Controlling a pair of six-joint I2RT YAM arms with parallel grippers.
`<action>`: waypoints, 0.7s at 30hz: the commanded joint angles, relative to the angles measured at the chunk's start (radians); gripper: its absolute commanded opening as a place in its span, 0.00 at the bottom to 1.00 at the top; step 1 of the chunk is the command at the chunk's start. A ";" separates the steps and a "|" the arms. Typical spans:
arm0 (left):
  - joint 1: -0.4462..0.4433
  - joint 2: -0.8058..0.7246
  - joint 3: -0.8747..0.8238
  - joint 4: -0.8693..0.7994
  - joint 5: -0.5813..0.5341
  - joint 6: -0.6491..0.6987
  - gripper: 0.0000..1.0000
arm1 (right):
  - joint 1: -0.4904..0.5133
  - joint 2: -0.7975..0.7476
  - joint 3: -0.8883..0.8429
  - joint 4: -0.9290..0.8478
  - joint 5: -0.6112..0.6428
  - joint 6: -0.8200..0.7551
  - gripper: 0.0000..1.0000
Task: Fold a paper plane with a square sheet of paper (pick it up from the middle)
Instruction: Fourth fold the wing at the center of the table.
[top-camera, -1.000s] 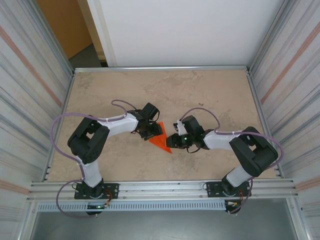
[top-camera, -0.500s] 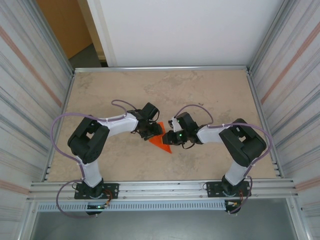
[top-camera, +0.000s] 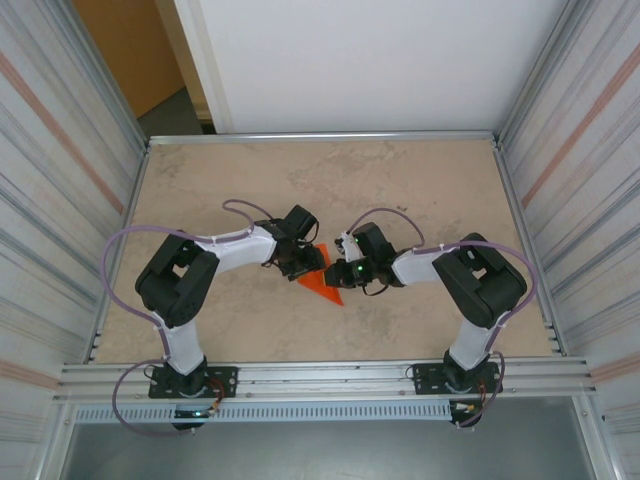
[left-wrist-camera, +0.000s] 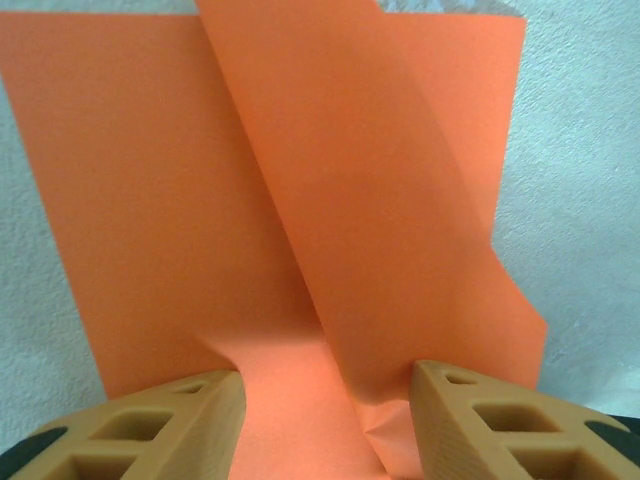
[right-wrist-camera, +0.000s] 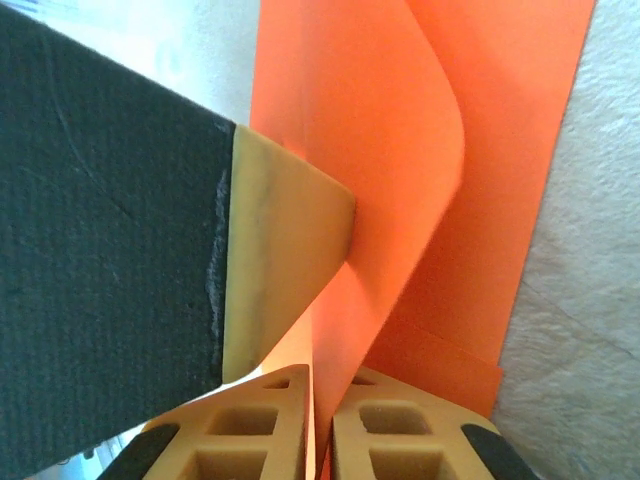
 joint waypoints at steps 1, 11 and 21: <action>-0.004 0.091 -0.051 -0.109 -0.027 -0.008 0.50 | -0.011 0.013 -0.012 0.039 -0.038 -0.008 0.10; -0.004 0.094 -0.051 -0.117 -0.027 -0.008 0.50 | -0.024 -0.032 -0.038 0.007 -0.029 0.010 0.21; -0.004 0.096 -0.047 -0.118 -0.024 -0.007 0.51 | -0.027 -0.161 -0.096 -0.095 0.026 -0.001 0.33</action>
